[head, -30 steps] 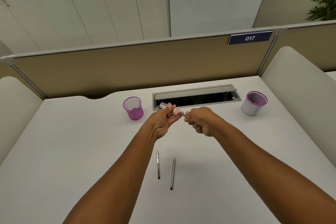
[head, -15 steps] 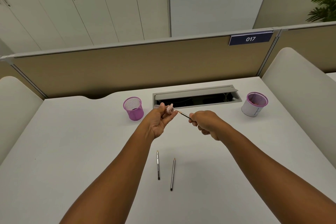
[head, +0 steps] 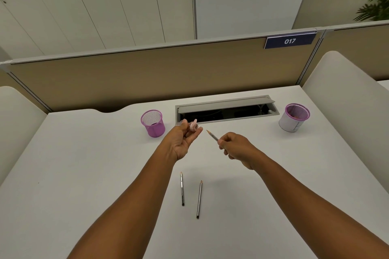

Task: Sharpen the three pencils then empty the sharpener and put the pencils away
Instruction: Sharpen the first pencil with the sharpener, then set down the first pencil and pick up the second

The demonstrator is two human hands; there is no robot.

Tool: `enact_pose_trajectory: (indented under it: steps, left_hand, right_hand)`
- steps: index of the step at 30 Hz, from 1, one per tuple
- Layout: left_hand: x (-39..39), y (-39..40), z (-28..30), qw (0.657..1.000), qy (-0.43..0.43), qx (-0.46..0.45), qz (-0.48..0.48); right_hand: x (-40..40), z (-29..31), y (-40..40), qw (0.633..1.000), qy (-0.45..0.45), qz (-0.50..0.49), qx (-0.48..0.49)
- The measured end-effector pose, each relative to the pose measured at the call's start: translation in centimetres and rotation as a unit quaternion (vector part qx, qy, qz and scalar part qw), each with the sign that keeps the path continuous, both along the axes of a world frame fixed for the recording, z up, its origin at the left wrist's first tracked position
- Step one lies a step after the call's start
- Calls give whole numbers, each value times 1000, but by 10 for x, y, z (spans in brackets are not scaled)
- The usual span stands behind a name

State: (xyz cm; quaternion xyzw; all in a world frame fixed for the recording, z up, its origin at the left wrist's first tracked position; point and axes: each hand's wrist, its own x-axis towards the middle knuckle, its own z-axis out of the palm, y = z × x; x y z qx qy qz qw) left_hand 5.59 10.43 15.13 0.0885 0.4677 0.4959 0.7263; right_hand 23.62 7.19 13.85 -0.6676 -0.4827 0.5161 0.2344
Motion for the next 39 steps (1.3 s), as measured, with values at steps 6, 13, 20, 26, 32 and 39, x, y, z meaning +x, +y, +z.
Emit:
enact_pose_trajectory:
  steps: [6, 13, 20, 26, 32, 39]
  left_hand:
    - [-4, -2, -19, 999, -4, -34, 2]
    - [1, -6, -46, 998, -26, -64, 4]
    - [5, -11, -75, 995, -23, -95, -7]
    - [6, -17, -94, 993, -17, -112, -15]
    - [5, -22, -108, 991, -13, -130, -2]
    - [3, -24, -112, 990, -16, -140, 5]
  right_hand:
    - [7, -34, -2, 999, 9, -42, -19]
    - [15, -77, -5, 989, -38, -139, -20]
    - [16, -102, -16, 987, -114, -112, -20]
    - [15, -117, -21, 985, -157, -72, -32]
    - [10, -128, -20, 977, -206, -28, -38]
    - [5, -137, -22, 962, -271, -4, -38]
